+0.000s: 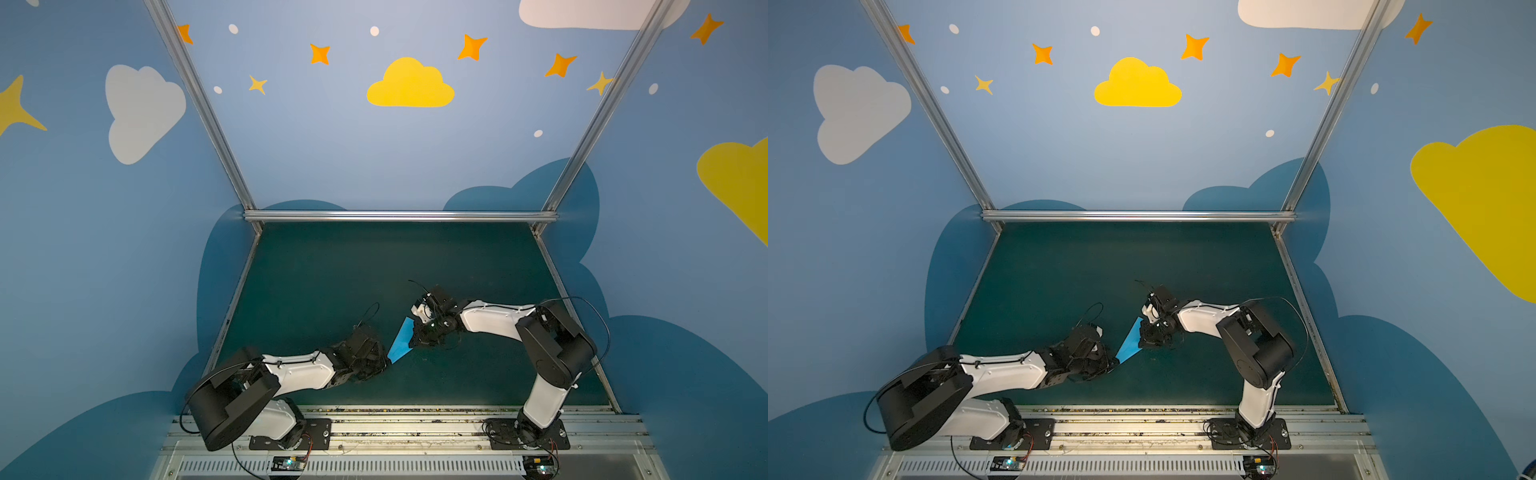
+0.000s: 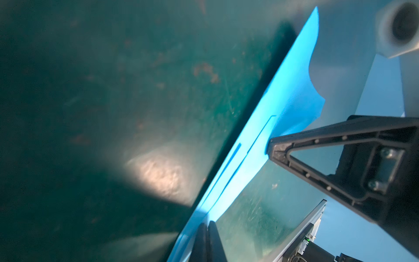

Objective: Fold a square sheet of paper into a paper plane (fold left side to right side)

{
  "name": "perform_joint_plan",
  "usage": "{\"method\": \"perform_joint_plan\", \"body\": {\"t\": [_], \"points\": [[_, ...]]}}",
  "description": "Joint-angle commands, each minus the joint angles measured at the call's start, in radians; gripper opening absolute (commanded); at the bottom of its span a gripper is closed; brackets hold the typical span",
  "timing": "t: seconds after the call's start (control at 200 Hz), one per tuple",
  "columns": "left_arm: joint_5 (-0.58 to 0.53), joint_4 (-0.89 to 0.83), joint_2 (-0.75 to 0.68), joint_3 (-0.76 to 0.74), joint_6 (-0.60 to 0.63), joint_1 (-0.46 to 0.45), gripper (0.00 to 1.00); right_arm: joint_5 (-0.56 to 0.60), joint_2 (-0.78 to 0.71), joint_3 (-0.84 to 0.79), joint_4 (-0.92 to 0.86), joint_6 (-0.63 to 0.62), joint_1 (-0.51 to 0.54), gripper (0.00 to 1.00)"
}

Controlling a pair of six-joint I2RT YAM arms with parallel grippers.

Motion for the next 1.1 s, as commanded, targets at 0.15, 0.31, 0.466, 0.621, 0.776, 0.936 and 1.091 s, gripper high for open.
{"method": "perform_joint_plan", "body": {"t": [0.15,0.31,0.466,0.621,0.776,0.936,1.091], "points": [[-0.019,-0.058,-0.065,-0.100,-0.020,-0.003,0.04,0.062,0.025,-0.041,-0.028,-0.010,-0.011,0.00],[-0.024,-0.090,-0.133,-0.166,-0.044,-0.007,0.04,0.060,0.023,-0.038,-0.028,-0.008,-0.012,0.00],[-0.078,-0.192,-0.259,-0.207,-0.065,-0.006,0.04,0.058,0.021,-0.029,-0.036,-0.009,-0.013,0.00],[-0.109,-0.279,-0.391,-0.211,-0.074,0.009,0.04,0.043,0.010,0.001,-0.051,-0.014,-0.015,0.00],[-0.114,-0.354,-0.434,-0.146,-0.036,0.025,0.04,0.013,-0.037,0.071,-0.092,-0.033,-0.023,0.00],[-0.112,-0.376,-0.393,-0.067,0.012,0.046,0.04,0.017,-0.123,0.124,-0.160,-0.045,-0.048,0.02],[-0.103,-0.368,-0.319,0.037,0.084,0.088,0.20,0.013,-0.208,0.077,-0.162,-0.033,-0.099,0.26]]}}
